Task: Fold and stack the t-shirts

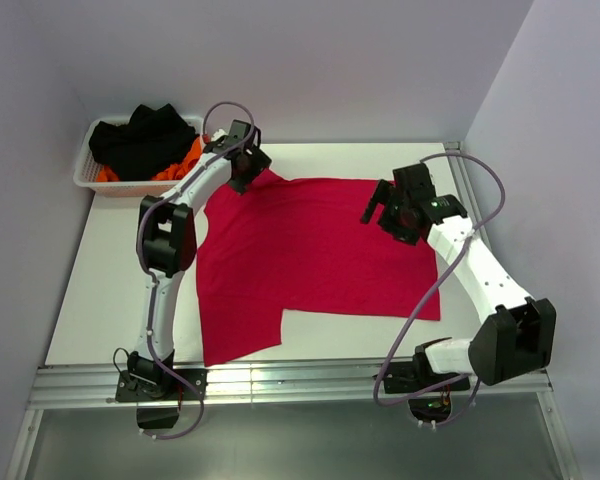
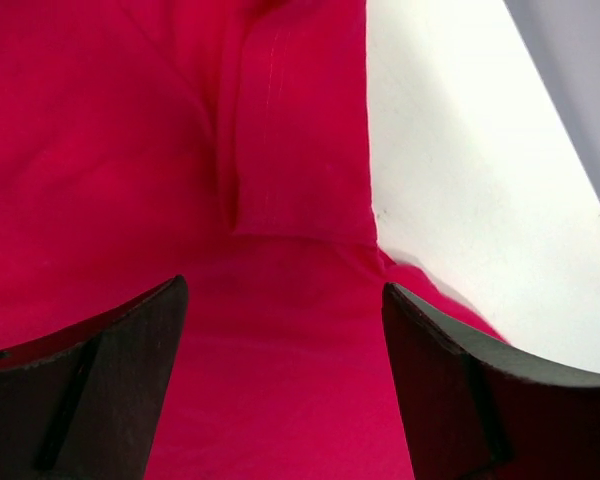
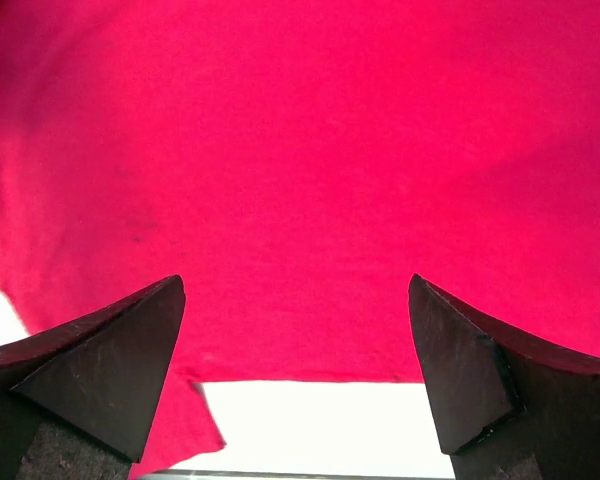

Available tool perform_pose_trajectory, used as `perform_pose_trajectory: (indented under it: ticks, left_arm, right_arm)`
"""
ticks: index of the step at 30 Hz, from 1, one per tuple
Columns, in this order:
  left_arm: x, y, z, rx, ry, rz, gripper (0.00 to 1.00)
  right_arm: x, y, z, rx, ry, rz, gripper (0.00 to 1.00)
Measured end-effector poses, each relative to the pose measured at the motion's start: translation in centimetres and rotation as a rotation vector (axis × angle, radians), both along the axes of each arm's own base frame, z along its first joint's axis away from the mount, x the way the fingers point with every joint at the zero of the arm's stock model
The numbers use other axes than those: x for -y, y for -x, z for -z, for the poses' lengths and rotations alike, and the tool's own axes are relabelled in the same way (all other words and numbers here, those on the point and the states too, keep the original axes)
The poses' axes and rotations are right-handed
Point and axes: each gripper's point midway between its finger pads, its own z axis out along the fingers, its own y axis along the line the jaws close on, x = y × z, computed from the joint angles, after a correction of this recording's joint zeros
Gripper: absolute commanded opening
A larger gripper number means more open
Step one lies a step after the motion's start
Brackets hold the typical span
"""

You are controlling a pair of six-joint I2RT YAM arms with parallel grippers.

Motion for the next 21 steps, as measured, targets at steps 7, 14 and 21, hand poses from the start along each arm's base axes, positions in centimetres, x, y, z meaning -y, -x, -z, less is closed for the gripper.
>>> perform_pose_trajectory:
  ticks: [7, 14, 21]
  left_arm:
    - [-0.1, -0.4, 0.0, 0.013, 0.004, -0.029, 0.82]
    - [0.1, -0.6, 1.6, 0.005, 0.014, -0.044, 0.80]
    - [0.1, -1.0, 4.3, -0.021, 0.019, -0.060, 0.76]
  right_arm:
    - [2.0, 1.9, 1.7, -0.060, 0.031, 0.042, 1.00]
    - [2.5, 2.9, 1.1, -0.061, 0.043, 0.049, 1.00]
    - [3.1, 4.0, 0.5, -0.052, 0.056, 0.060, 1.00]
